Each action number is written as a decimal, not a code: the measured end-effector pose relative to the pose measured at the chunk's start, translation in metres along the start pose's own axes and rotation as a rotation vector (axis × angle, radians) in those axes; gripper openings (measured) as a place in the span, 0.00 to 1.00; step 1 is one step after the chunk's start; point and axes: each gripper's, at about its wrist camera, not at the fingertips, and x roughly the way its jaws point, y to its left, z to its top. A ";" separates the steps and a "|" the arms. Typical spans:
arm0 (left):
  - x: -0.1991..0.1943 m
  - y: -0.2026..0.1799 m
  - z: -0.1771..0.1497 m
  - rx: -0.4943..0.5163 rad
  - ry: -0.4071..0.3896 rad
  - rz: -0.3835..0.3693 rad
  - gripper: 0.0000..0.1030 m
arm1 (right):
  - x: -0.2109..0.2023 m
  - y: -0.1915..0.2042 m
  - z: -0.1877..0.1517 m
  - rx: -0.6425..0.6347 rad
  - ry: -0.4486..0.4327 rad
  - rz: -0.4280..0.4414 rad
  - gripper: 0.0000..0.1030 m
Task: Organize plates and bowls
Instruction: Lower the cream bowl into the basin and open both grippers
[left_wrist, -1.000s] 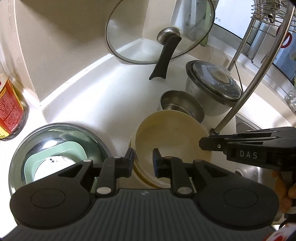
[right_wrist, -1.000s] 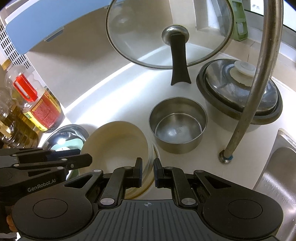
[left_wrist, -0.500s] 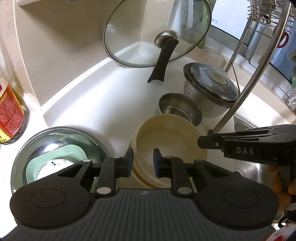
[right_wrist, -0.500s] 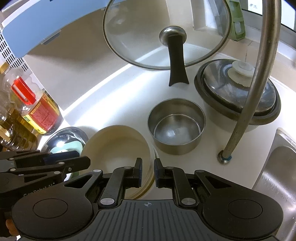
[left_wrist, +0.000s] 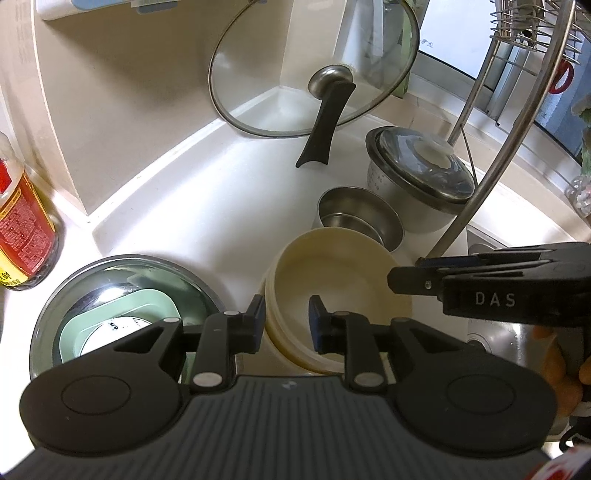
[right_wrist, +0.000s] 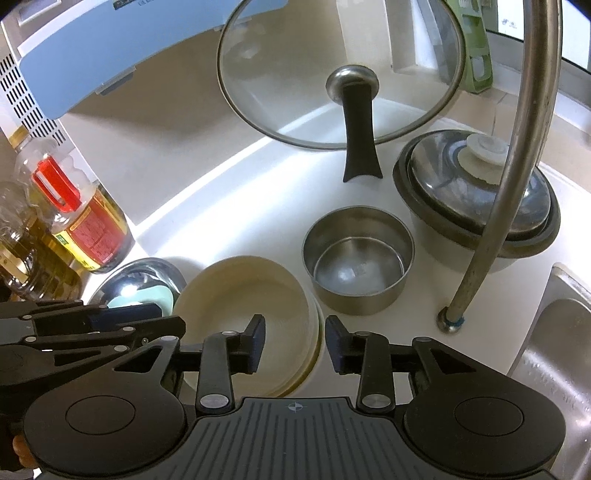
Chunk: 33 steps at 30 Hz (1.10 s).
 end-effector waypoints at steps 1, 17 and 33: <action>-0.001 0.000 0.000 0.001 -0.002 0.001 0.21 | 0.000 0.000 0.000 -0.001 -0.001 0.001 0.36; -0.016 0.006 0.012 0.050 -0.060 0.014 0.21 | -0.015 -0.003 0.003 0.022 -0.057 0.009 0.37; 0.000 0.006 0.046 0.176 -0.076 0.012 0.21 | -0.022 -0.029 0.010 0.123 -0.114 -0.058 0.37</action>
